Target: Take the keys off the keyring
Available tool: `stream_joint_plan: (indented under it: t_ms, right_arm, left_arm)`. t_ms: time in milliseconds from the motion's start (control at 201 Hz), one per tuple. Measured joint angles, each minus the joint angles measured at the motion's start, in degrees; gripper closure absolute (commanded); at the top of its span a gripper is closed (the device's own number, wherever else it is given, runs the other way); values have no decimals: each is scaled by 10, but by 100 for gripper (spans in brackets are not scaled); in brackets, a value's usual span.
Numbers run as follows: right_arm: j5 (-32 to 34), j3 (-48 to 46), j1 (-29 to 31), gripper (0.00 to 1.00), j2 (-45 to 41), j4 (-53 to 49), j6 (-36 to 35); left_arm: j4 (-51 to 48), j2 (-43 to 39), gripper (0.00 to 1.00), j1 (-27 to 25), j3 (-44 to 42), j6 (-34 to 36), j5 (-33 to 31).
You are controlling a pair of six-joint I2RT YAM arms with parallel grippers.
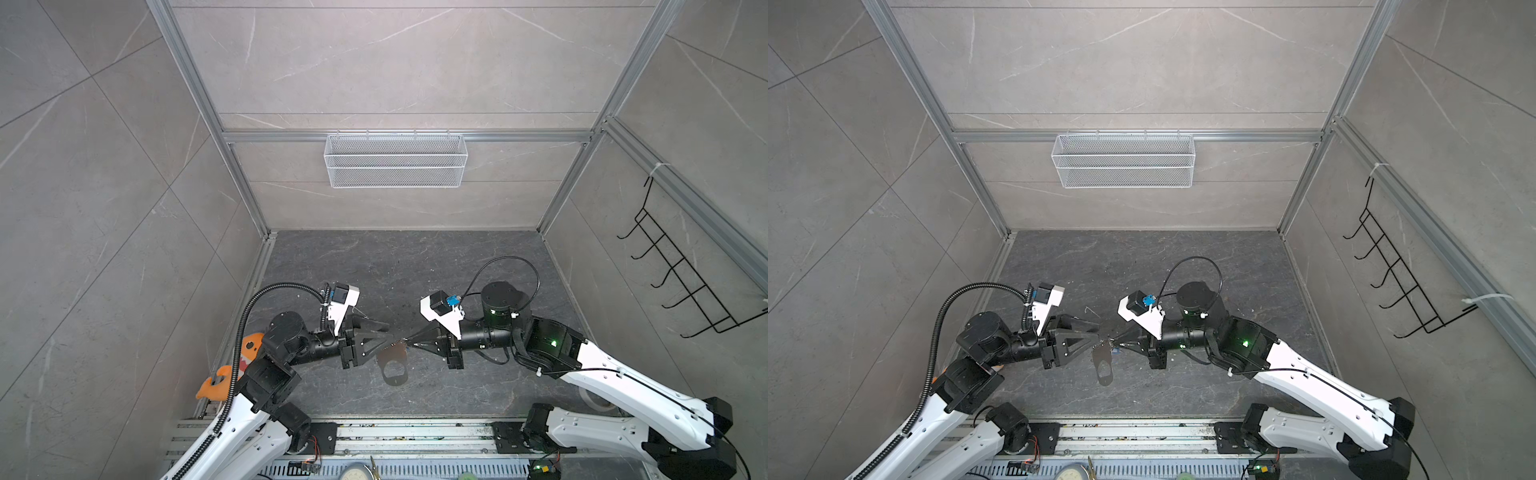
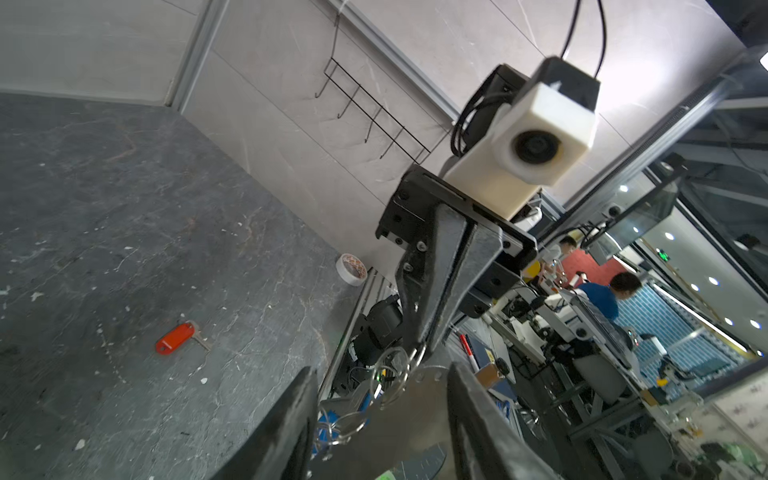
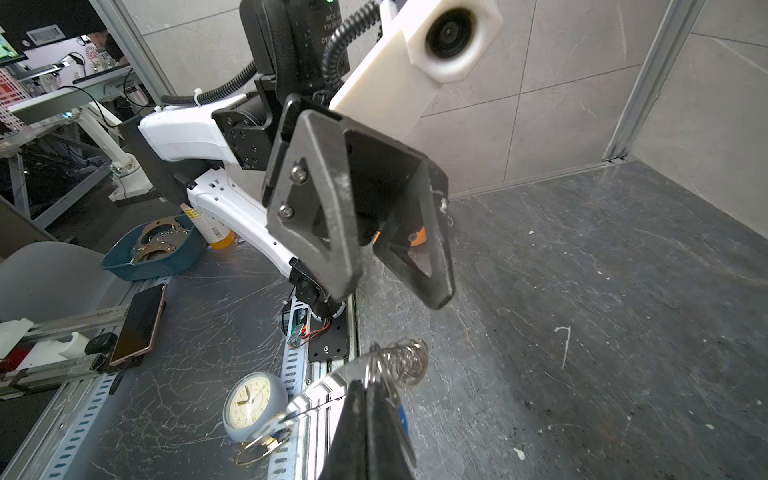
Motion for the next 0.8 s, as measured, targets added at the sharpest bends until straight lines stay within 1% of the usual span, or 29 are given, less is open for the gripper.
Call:
stream_joint_plan:
  t_ms: [204, 513, 608, 797]
  right_arm:
    - [-14, 0, -2, 100, 0, 17, 7]
    - [-17, 0, -2, 100, 2, 22, 21]
    - [-17, 0, -2, 100, 2, 23, 25]
    - [-13, 0, -6, 100, 3, 26, 34]
  left_arm:
    - [6, 13, 45, -28, -2, 14, 15]
    - [6, 17, 75, -39, -2, 39, 16]
    - [7, 16, 80, -39, -2, 44, 16]
    - [14, 13, 95, -40, -2, 52, 18]
